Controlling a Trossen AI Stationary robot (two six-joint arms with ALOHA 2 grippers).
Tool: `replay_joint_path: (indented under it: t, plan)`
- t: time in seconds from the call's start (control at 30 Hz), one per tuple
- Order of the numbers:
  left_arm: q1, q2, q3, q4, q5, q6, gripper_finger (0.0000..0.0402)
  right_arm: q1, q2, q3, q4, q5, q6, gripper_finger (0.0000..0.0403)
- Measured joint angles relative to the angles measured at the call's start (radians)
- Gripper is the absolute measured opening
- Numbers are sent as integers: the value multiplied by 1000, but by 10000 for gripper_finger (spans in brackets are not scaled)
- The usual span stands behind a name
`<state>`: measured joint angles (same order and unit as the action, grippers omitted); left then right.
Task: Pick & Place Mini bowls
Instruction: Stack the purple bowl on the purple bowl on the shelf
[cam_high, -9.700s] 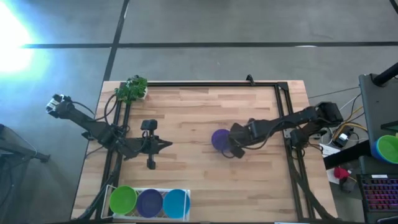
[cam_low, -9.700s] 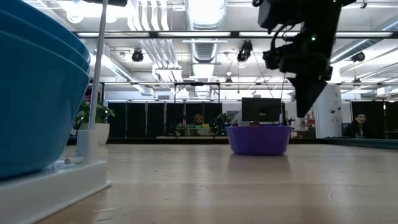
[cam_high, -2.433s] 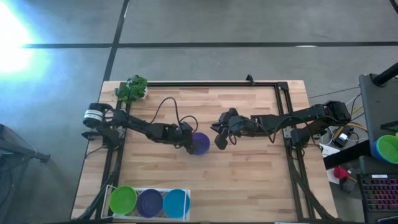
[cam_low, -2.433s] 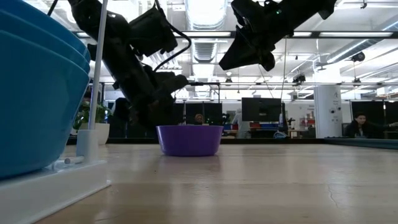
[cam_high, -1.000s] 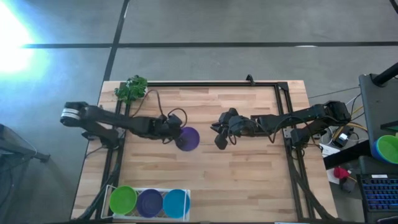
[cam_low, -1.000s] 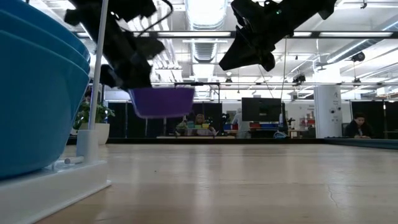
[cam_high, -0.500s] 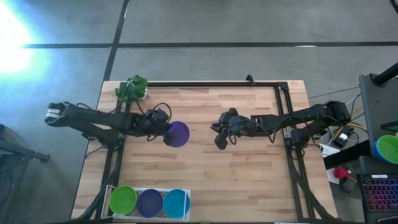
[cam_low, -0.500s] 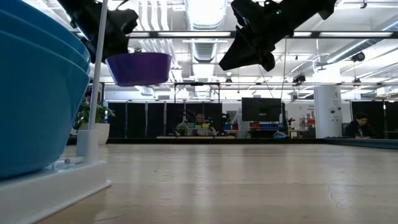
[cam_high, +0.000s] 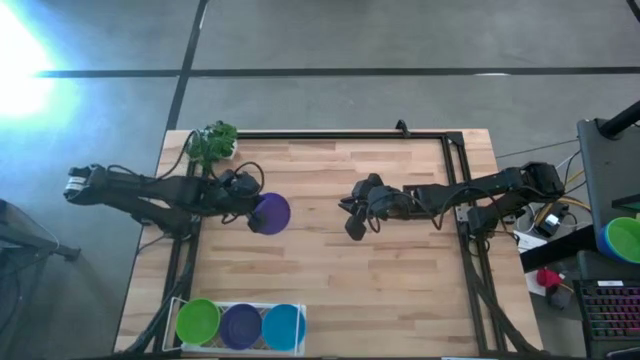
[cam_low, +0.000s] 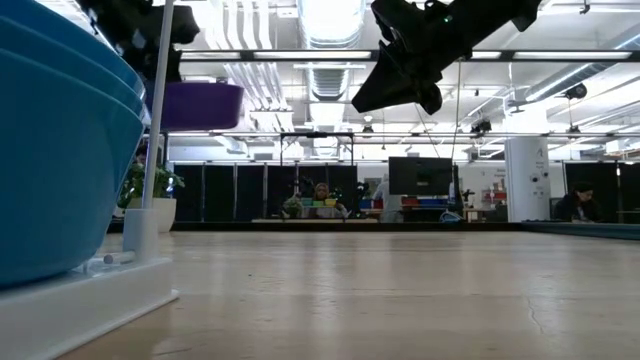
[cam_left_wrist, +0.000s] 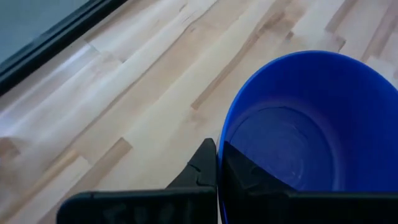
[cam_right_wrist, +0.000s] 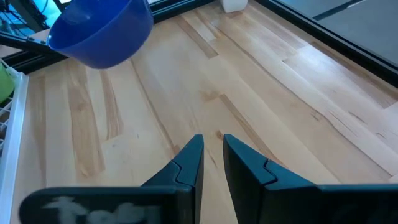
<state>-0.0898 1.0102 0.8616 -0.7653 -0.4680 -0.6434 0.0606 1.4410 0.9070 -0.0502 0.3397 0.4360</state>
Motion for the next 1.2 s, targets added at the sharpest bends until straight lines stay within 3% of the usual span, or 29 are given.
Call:
replay_joint_path:
  t: [0.4, 0.53, 0.7, 0.83, 1.0, 1.2]
  plan:
    - [0, -108, 0, -139, 54, 101, 0, 0, 0, 0, 3, -1, -30, 59]
    - [0, -151, 0, -171, 155, 152, 0, 0, 0, 0, 5, -2, -52, 59]
    - [-1, -183, 0, -197, 397, 254, 0, 0, 0, 0, 5, -2, -53, 59]
    - [-22, -189, 0, -197, 456, 274, 0, 1, 0, 0, 4, -3, -52, 59]
    - [-105, -176, 0, -188, 491, 273, 0, 0, 0, 0, 5, -3, -55, 59]
    - [-300, -138, 0, -106, 465, 234, 0, 0, 0, 0, 5, -3, -55, 59]
